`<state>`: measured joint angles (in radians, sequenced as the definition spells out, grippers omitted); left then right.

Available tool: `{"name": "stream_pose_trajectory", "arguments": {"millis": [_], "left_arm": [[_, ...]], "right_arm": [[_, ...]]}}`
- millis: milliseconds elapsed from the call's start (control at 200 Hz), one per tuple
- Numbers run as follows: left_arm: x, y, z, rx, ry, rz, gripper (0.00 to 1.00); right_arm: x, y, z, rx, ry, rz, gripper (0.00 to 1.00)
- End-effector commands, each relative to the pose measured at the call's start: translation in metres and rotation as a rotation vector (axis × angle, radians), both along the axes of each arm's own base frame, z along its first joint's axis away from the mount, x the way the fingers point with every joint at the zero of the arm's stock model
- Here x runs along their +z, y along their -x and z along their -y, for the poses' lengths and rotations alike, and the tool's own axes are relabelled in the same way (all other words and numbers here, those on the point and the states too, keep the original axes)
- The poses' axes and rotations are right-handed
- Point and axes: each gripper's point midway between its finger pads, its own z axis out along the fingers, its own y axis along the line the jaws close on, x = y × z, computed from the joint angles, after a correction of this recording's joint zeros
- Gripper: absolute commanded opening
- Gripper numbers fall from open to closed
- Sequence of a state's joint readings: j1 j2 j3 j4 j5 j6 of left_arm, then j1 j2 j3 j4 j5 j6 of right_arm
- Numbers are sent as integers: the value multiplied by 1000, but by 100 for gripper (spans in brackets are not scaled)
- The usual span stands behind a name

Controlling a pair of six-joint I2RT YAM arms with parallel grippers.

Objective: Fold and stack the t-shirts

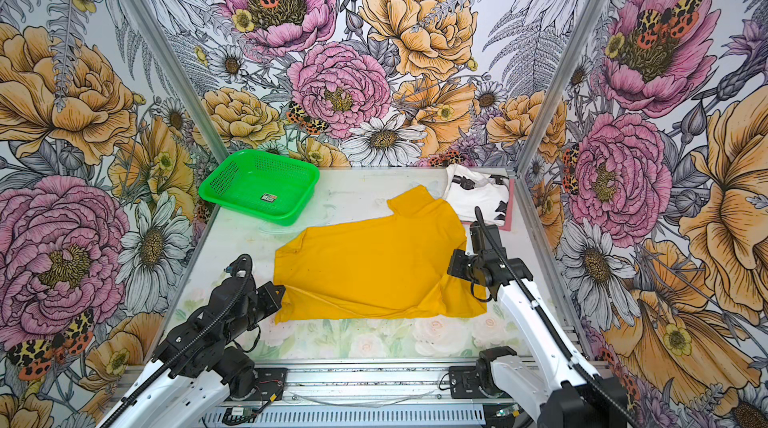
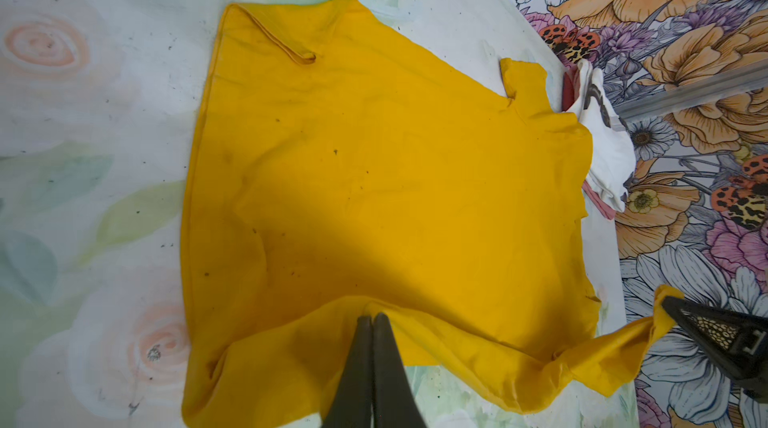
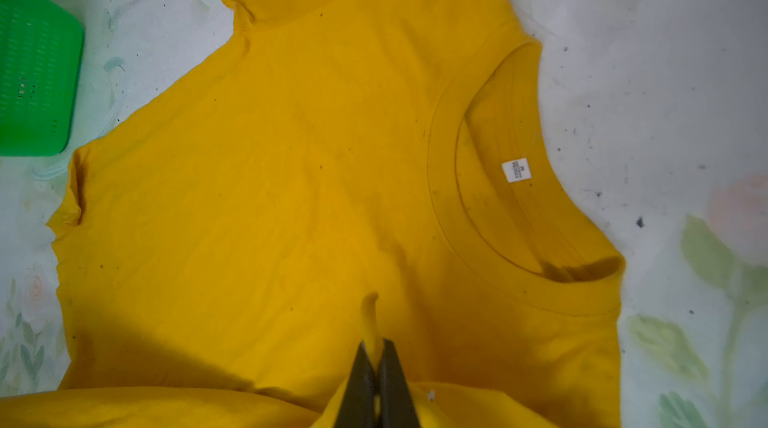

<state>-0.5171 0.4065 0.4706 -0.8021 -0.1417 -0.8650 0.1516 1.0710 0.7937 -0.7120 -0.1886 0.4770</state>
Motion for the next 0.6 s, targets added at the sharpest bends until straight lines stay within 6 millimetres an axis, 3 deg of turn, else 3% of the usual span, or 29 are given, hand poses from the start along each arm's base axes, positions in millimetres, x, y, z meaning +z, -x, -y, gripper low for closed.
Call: {"name": "stream_pose_trajectory", "arguments": {"millis": [0, 275, 430, 595], "left_arm": [[4, -9, -2, 21, 13, 33, 0], [0, -21, -4, 26, 33, 8, 0], [-4, -30, -6, 32, 53, -5, 0], [-11, -40, -9, 33, 67, -27, 0]], "right_arm": [[17, -41, -19, 121, 4, 79, 0], [-4, -104, -47, 247, 45, 7, 0], [-20, -115, -51, 263, 53, -31, 0], [-20, -122, -52, 267, 65, -25, 0]]}}
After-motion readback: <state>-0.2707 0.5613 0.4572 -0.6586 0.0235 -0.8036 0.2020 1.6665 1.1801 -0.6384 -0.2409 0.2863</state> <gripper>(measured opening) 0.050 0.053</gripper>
